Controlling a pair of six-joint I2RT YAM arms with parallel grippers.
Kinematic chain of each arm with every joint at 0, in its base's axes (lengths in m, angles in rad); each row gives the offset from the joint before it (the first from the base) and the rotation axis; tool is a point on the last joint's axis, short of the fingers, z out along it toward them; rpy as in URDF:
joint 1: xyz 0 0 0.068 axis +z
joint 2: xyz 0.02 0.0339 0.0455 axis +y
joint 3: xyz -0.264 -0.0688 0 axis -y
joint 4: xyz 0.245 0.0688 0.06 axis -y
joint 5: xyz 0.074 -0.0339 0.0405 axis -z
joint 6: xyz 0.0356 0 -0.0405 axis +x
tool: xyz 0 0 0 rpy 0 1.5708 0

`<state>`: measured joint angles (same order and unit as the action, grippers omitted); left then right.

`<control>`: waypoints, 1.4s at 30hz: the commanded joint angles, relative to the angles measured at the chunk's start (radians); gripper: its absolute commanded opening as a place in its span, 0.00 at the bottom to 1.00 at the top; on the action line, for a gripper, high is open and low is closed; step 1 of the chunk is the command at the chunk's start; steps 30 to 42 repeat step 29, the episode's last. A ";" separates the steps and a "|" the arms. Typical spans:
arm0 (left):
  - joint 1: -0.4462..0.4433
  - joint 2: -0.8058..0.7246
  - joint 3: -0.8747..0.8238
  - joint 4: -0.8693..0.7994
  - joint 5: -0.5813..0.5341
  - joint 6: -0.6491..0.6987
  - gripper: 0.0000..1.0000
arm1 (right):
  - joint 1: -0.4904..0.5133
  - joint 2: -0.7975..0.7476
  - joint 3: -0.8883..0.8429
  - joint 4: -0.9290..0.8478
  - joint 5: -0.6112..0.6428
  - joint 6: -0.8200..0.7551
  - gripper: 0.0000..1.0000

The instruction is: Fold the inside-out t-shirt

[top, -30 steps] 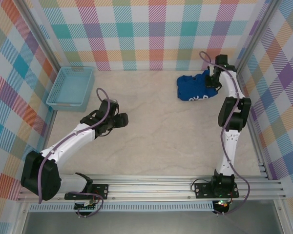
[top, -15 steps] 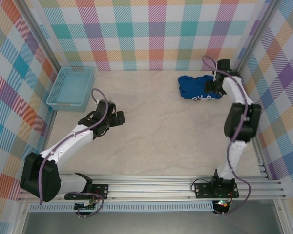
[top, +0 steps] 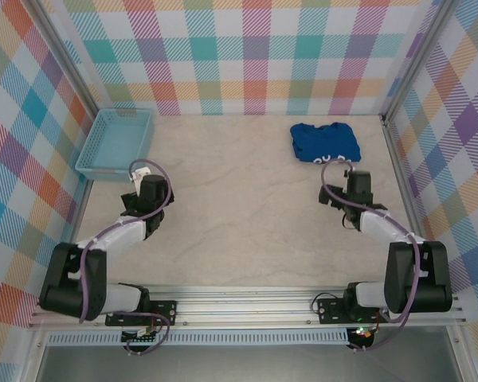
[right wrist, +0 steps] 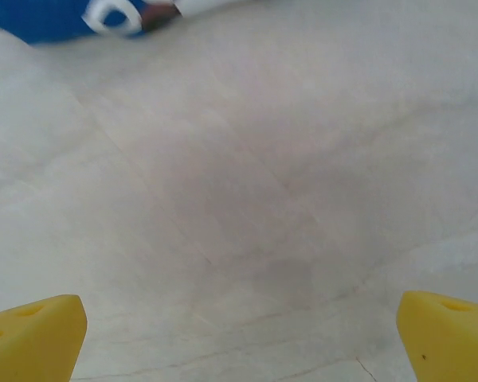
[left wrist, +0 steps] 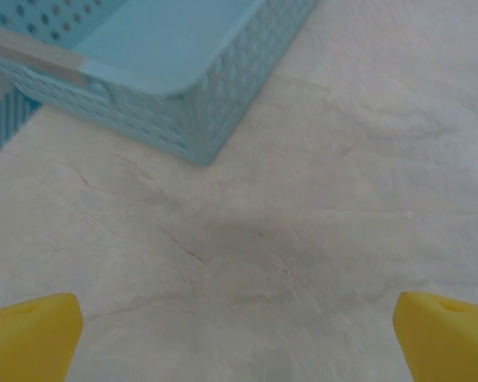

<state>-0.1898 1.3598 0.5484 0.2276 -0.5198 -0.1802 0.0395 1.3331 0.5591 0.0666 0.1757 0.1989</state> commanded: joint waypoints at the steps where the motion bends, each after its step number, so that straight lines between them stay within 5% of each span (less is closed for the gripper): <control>1: 0.036 0.065 -0.043 0.248 0.152 0.108 1.00 | 0.005 0.030 -0.068 0.372 0.048 -0.029 1.00; 11: 0.081 0.215 -0.145 0.637 0.276 0.197 1.00 | -0.001 0.200 -0.160 0.784 -0.035 -0.164 1.00; 42: 0.097 0.203 -0.141 0.607 0.305 0.189 1.00 | -0.007 0.204 -0.169 0.809 -0.042 -0.164 1.00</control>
